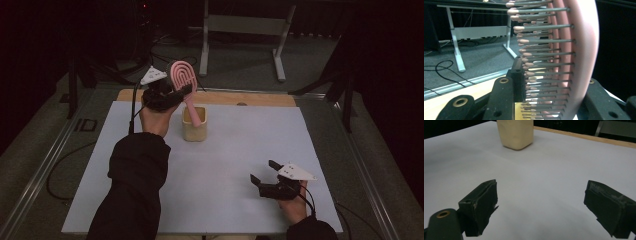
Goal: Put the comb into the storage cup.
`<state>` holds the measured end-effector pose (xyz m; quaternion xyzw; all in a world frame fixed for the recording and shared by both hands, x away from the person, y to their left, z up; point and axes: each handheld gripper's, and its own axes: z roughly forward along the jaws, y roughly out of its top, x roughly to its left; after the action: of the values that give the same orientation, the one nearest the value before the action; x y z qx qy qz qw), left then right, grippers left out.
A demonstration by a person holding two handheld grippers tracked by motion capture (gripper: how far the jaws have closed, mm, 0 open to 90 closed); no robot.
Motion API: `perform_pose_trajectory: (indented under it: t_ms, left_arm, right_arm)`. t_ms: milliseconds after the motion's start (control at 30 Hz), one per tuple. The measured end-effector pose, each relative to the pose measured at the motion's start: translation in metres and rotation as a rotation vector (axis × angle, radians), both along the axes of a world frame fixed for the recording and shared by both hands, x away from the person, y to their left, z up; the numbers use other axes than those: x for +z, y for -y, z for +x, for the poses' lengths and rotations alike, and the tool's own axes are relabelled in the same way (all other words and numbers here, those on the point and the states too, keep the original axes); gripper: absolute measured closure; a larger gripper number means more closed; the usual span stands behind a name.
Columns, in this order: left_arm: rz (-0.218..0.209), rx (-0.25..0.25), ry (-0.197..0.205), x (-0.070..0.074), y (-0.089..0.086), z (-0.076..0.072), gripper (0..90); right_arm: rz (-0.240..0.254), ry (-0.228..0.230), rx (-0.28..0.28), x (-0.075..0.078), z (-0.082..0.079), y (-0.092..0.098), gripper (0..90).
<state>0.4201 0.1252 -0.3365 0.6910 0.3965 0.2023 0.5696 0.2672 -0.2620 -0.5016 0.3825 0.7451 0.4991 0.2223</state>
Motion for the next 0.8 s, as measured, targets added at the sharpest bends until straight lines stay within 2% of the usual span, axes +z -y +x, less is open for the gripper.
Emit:
perform_pose_trajectory:
  t_ms: [800]
  left_arm:
    - [0.006,0.019,0.012,0.0032,0.0081,0.0092,64.7]
  right_arm:
    - [0.009,0.001,-0.003,0.0005,0.0,0.0004,11.2]
